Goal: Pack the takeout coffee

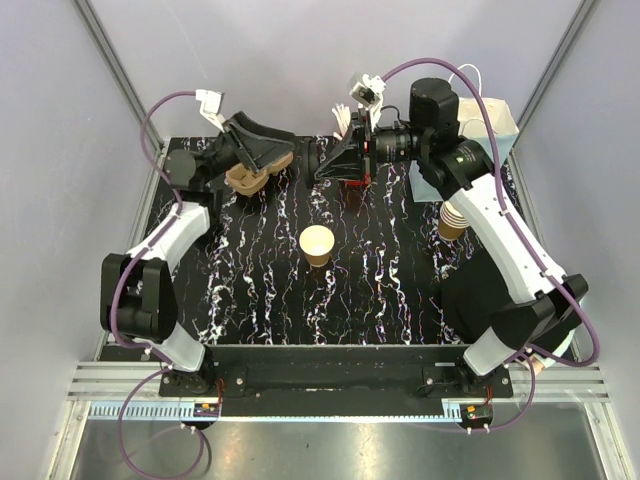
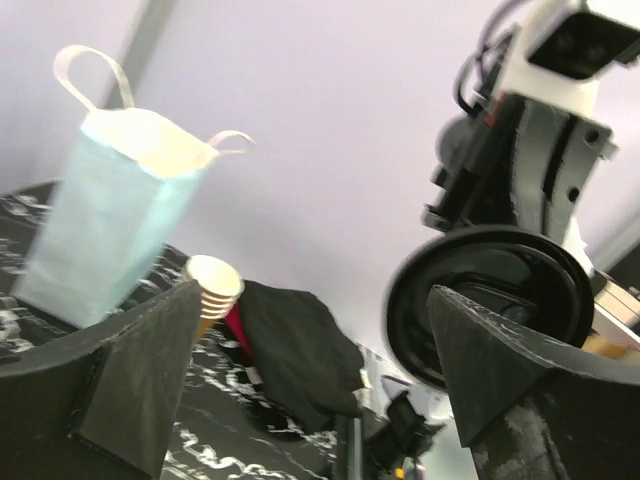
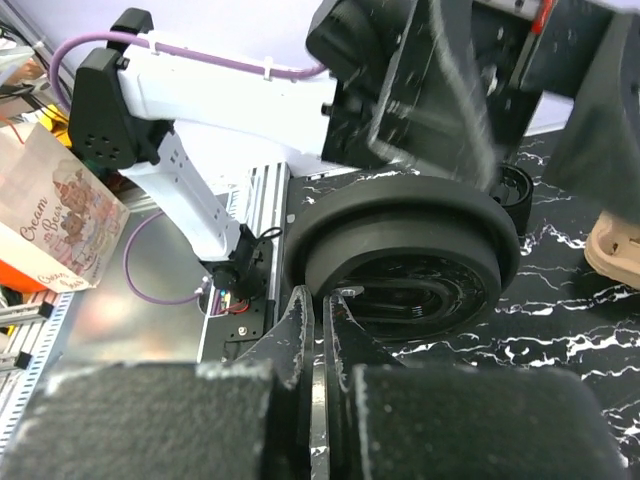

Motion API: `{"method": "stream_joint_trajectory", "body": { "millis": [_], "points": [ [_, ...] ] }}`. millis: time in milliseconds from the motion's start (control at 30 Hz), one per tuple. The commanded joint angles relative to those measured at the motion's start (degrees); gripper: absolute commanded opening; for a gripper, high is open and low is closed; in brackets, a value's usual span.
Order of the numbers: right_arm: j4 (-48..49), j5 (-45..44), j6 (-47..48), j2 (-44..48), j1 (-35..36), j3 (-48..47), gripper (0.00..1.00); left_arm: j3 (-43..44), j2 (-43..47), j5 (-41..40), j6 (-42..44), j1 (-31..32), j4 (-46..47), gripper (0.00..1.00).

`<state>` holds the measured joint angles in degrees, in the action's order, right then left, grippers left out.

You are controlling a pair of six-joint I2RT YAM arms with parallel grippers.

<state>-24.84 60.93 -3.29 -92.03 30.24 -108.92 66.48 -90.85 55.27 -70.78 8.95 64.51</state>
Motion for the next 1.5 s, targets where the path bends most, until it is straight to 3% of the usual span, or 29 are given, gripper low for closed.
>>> {"method": "stream_joint_trajectory", "body": {
  "millis": [0,100,133,200,233,267,400,633,833,1200,1467],
  "points": [
    [-2.7,-2.4,3.0,3.3,0.4,0.7,0.0,0.6,3.3,1.0,1.6,-3.9,1.6,0.99],
    [-7.3,-5.5,7.8,3.7,0.4,0.3,0.0,1.0,5.3,2.6,8.1,-6.3,-6.4,0.99],
    [-9.1,-7.7,10.9,3.7,0.4,0.1,0.0,1.3,7.0,3.2,10.9,-7.1,-13.0,0.99],
    [-14.9,-10.2,14.3,3.0,0.4,-0.8,0.0,1.8,8.9,2.8,22.9,-7.4,-22.9,0.99],
    [-17.2,-13.3,17.8,2.6,0.4,-1.5,0.0,3.8,11.2,-0.3,29.1,-7.4,-38.9,0.99],
    [-20.2,-14.7,19.6,1.8,0.5,-4.0,0.0,5.1,12.2,-2.8,41.6,-7.2,-47.5,0.99],
    [-36.1,-23.2,28.6,-3.8,0.6,-9.5,0.0,4.9,15.9,-11.8,57.4,-7.0,-67.4,0.99],
    [-51.3,-41.9,36.7,-12.8,6.0,-14.6,0.0,-3.7,24.4,-26.0,68.4,-7.1,-69.5,0.99],
    [-56.0,-49.1,38.0,-20.6,11.4,-17.0,0.0,-5.0,28.8,-34.8,73.3,-8.5,-74.7,0.99],
    [-68.6,-53.5,40.9,-35.8,16.8,-36.0,0.0,-4.4,32.3,-32.6,75.4,-15.9,-81.6,0.99],
    [-68.4,-56.9,42.0,-36.2,19.4,-32.0,0.0,-5.0,34.0,-27.5,73.0,-22.1,-81.7,0.99]
  ]
}}
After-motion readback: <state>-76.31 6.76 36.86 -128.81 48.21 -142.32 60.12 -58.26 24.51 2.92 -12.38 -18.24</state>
